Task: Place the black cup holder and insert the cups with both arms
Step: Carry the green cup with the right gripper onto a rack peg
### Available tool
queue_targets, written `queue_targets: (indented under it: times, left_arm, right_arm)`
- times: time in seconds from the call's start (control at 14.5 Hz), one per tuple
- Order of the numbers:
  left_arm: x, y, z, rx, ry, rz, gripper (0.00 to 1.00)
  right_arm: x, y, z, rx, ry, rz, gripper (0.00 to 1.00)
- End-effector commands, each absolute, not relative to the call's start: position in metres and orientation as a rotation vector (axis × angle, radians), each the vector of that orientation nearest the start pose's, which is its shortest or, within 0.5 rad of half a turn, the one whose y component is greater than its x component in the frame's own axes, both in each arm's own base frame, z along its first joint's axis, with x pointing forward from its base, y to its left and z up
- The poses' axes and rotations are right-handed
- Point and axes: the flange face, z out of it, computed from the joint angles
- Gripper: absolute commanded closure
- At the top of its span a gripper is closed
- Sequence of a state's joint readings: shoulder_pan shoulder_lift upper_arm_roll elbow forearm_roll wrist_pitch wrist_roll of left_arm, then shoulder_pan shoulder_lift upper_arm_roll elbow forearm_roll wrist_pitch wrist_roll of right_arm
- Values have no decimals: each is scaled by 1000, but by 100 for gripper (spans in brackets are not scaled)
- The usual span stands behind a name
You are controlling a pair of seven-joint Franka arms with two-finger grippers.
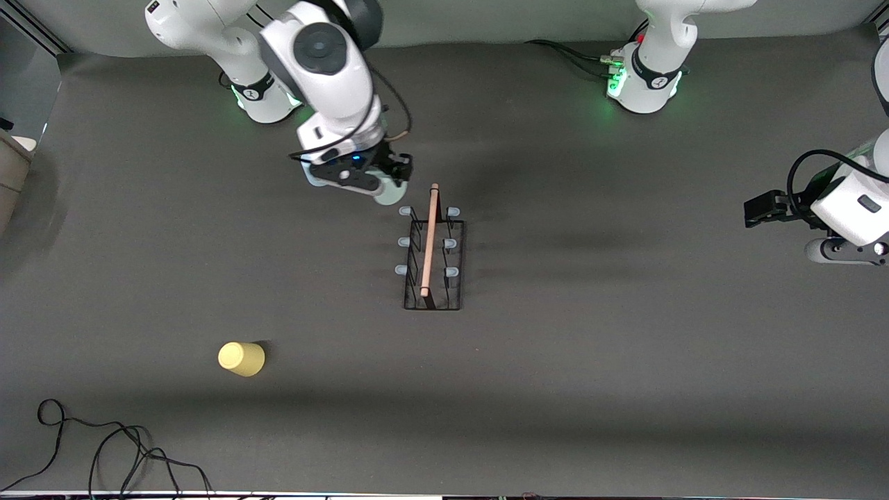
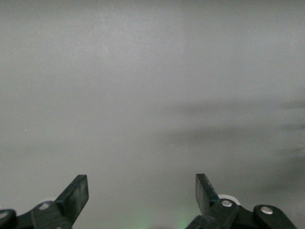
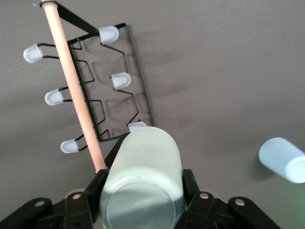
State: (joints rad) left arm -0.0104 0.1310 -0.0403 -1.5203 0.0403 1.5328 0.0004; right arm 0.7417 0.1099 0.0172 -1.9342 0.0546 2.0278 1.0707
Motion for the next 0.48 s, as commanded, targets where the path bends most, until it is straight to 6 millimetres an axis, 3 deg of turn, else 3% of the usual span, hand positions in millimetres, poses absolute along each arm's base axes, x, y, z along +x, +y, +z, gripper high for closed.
queue_targets:
  times: [0.0,0.41]
  left_arm:
    - [577,-24,576,-3107,75,183,1]
    - [576,-24,576,-3107,75,185,1]
  right_arm:
    - [433,411,418,-3051,580,69,66]
    - [445,421,378,-3034,618,21,66]
